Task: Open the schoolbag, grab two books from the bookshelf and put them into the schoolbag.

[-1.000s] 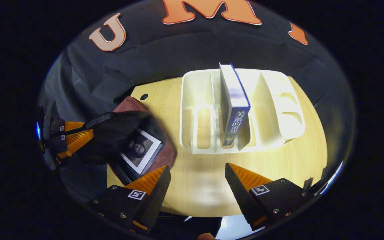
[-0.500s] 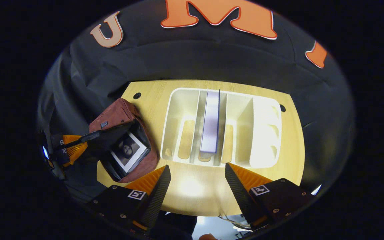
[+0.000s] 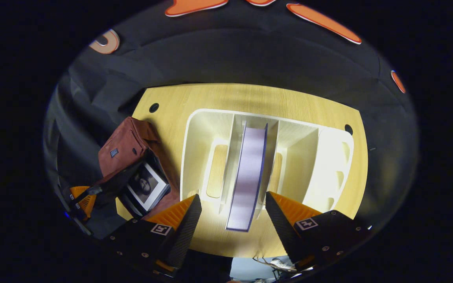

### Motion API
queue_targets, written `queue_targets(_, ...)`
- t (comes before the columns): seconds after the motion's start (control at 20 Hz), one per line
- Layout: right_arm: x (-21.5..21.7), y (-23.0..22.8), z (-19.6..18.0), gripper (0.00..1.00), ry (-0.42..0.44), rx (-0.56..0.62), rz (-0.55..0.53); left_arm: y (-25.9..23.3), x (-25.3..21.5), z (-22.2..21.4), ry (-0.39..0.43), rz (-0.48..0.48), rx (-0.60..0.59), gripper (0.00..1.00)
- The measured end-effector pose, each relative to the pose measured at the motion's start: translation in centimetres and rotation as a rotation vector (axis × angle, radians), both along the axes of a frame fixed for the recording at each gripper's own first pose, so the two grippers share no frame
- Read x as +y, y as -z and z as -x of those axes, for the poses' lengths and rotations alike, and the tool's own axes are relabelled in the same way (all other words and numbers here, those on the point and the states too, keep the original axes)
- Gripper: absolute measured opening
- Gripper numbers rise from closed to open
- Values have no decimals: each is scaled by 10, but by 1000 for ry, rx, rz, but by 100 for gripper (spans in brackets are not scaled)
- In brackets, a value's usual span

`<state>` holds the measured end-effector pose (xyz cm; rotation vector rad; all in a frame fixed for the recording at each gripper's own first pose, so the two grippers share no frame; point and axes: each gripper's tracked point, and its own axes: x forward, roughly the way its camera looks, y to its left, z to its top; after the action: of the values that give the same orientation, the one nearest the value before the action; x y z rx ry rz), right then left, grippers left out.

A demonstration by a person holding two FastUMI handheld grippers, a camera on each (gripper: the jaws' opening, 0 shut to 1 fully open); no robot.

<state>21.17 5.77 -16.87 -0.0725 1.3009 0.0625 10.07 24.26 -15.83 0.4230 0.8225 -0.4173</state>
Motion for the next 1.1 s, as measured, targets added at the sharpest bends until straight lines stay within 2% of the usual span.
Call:
queue_targets(0.2, -8, 22, -14, 94, -4, 42, 54, 5, -2, 2, -20, 7, 17, 8)
queue_targets(0.4, -20, 36, -19, 77, 15, 82, 100, 4, -3, 0, -22, 3, 13, 8)
queue_targets(0.6, -23, 38, -17, 53, 61, 128, 102, 6, -5, 2, -20, 13, 25, 7)
queue_targets(0.65, -25, 40, -18, 40, 77, 136, 100, 7, -5, 2, -20, 16, 26, 7)
queue_targets(0.85, -26, 19, -16, 35, 88, 120, 117, 10, -6, 3, -13, 32, 24, 8)
queue_targets(0.95, -22, -2, -14, 43, 95, 94, 101, 12, -5, 4, -8, 36, 21, 7)
queue_targets(1.0, -20, -14, -12, 34, 94, 83, 91, 10, -5, 4, -3, 40, 18, 7)
queue_targets(1.1, -18, -37, -7, 34, 83, 57, 87, 8, -5, 5, 9, 45, 15, 7)
